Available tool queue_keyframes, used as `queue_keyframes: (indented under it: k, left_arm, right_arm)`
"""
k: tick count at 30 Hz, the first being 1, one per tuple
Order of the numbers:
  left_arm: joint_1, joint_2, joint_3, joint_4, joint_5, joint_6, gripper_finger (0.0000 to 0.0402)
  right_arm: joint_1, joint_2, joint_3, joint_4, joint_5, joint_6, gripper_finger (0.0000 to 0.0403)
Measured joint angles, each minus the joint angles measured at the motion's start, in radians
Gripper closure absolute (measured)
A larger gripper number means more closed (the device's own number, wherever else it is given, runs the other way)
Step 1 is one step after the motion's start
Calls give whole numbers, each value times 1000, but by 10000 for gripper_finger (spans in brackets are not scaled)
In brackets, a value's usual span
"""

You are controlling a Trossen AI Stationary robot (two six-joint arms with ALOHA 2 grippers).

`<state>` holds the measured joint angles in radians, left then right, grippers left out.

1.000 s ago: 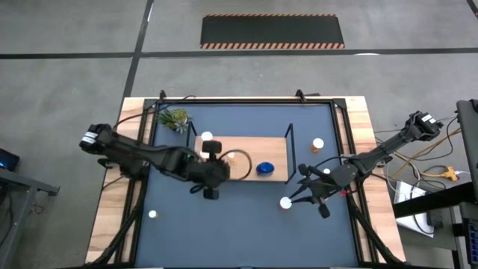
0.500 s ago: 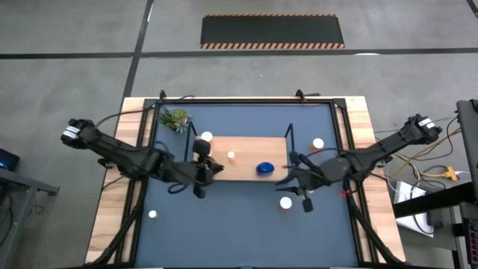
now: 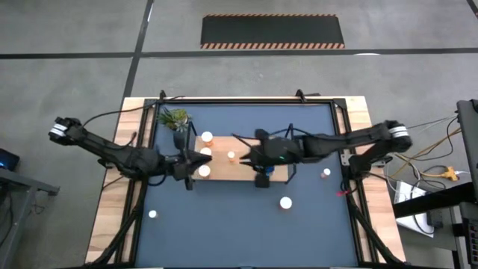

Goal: Pick and place medicine bottles onto shelf by color
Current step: Put the big orange pill bottle on to the shelf

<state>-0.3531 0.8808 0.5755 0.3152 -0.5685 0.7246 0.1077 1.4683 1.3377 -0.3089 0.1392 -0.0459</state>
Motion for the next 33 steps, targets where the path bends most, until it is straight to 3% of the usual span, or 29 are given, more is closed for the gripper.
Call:
queue_keyframes:
  k: [5,18,25,33]
  left_arm:
    - [0,-74,-72,213,-5,111,387]
    - [-1,-211,-184,236,-9,117,387]
    - [-1,-216,-199,235,-9,112,387]
    - [-1,-207,-209,236,-8,94,387]
  right_arm:
    - [-67,153,175,-85,-82,3,355]
    - [-132,416,419,-149,-90,-59,376]
    - [-144,426,444,-278,-87,-37,376]
    - [-121,340,443,-433,-95,57,376]
